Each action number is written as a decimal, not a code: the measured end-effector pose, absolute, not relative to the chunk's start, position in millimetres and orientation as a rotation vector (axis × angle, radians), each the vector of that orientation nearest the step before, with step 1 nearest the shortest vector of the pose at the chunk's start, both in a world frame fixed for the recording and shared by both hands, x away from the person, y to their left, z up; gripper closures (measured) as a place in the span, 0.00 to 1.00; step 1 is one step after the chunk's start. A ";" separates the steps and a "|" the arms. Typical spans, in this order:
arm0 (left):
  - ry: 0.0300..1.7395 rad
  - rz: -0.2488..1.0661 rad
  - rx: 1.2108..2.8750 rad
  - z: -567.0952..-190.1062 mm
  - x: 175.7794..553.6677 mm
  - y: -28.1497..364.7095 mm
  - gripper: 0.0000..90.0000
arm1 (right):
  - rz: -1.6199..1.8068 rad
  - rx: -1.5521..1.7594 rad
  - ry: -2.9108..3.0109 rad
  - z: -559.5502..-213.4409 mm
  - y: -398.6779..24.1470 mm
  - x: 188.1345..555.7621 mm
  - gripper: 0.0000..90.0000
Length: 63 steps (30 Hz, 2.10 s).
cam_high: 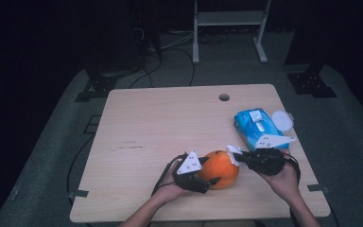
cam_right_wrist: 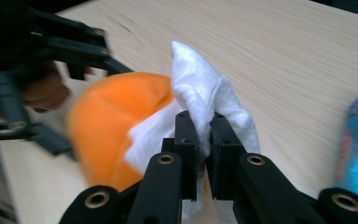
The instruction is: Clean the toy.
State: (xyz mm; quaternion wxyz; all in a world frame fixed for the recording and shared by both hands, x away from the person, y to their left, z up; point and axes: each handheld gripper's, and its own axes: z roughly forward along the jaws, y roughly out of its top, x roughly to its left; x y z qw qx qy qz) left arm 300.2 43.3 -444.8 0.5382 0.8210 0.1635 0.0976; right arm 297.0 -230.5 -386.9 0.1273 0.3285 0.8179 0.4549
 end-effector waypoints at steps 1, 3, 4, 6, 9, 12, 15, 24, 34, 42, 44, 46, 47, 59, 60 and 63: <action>0.405 0.224 1.945 -444.7 301.8 44.0 0.29 | 1.334 0.947 2.385 -384.9 -228.6 294.8 0.92; 0.431 0.219 1.935 -444.6 302.6 43.8 0.29 | 1.368 0.895 2.391 -378.4 -219.8 290.5 0.92; 0.427 0.223 1.935 -444.7 302.5 43.3 0.29 | 1.398 0.869 2.403 -374.7 -213.8 287.9 0.92; 0.416 0.235 1.944 -444.5 300.5 42.1 0.29 | 1.384 0.788 2.416 -369.9 -199.8 282.7 0.92; 0.408 0.242 1.947 -444.6 300.0 44.1 0.29 | 1.345 0.760 2.408 -371.2 -193.8 282.9 0.92; 0.423 0.227 1.935 -445.9 302.2 46.3 0.29 | 1.376 0.862 2.389 -380.5 -211.6 294.1 0.92; 0.435 0.216 1.925 -446.6 304.3 47.3 0.29 | 1.354 0.956 2.375 -391.2 -229.4 301.5 0.92; 0.493 0.201 1.904 -447.7 307.3 47.6 0.27 | 1.344 0.935 2.386 -388.6 -223.6 297.4 0.92; 0.377 0.197 1.935 -449.1 312.8 49.3 0.09 | 1.385 0.882 2.407 -383.8 -217.3 294.4 0.92; 0.358 0.211 1.976 -458.8 315.0 44.5 0.21 | 1.397 0.886 2.401 -383.1 -215.8 293.7 0.92; 0.326 0.237 1.987 -448.2 312.7 47.1 0.30 | 1.424 0.869 2.388 -379.1 -214.5 291.0 0.92; 0.305 0.229 1.963 -431.6 308.9 51.9 0.32 | 1.459 0.856 2.361 -372.7 -215.7 286.9 0.92; 0.298 0.220 1.956 -423.6 306.9 54.6 0.33 | 1.488 0.859 2.344 -369.4 -218.3 285.8 0.92; 0.423 0.183 2.098 -426.7 314.1 53.6 0.31 | 1.481 0.985 2.391 -395.3 -215.5 303.7 0.93; 0.429 0.185 2.106 -430.3 314.7 51.9 0.30 | 1.480 0.960 2.385 -391.8 -212.0 301.3 0.93; 0.446 0.181 2.095 -433.3 313.6 50.3 0.29 | 1.467 0.883 2.394 -384.7 -201.1 293.1 0.93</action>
